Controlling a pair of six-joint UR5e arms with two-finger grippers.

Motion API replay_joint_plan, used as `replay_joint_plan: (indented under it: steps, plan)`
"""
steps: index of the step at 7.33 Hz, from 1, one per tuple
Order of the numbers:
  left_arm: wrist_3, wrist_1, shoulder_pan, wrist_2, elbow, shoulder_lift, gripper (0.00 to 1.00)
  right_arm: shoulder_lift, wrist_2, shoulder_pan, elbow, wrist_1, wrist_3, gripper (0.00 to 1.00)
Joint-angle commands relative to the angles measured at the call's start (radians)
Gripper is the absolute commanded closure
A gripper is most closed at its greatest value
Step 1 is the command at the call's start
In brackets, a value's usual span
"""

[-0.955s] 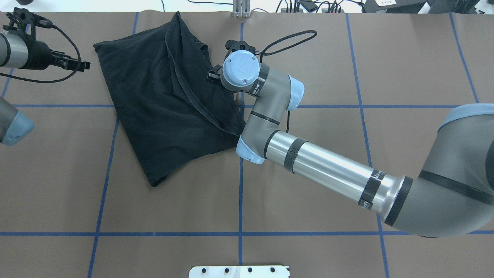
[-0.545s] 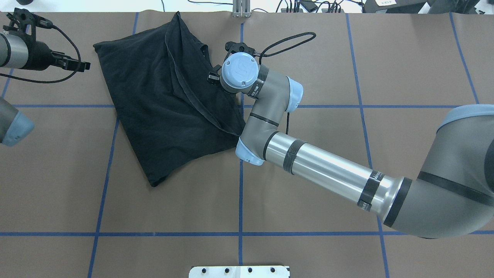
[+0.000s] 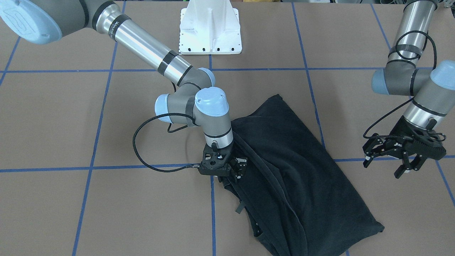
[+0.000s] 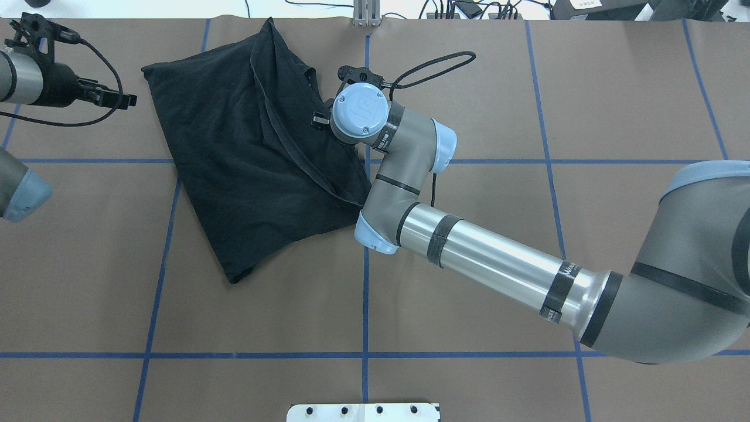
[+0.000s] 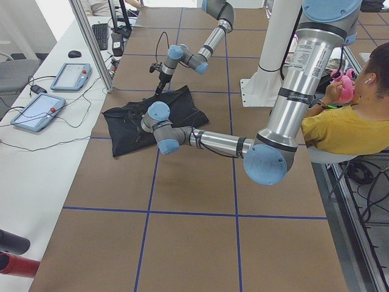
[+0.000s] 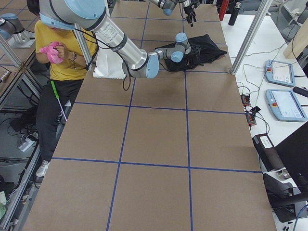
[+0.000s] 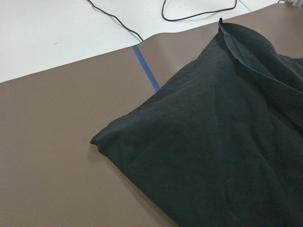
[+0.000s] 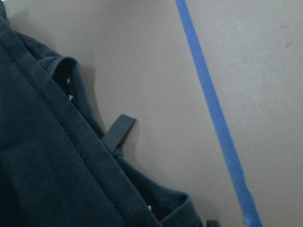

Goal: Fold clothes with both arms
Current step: 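Move the right gripper over the folded shirt toward its middle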

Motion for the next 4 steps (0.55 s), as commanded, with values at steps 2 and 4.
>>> replay_joint_plan:
  steps: [2, 4]
  plan:
    - [0.000, 0.000, 0.002, 0.001, 0.002, 0.000, 0.00, 0.002, 0.000, -0.001, 0.002, 0.001, 0.002, 0.93]
    - [0.000, 0.000, 0.003, 0.003, 0.002, 0.000, 0.00, 0.004, 0.007, -0.003, 0.019, 0.003, 0.002, 1.00]
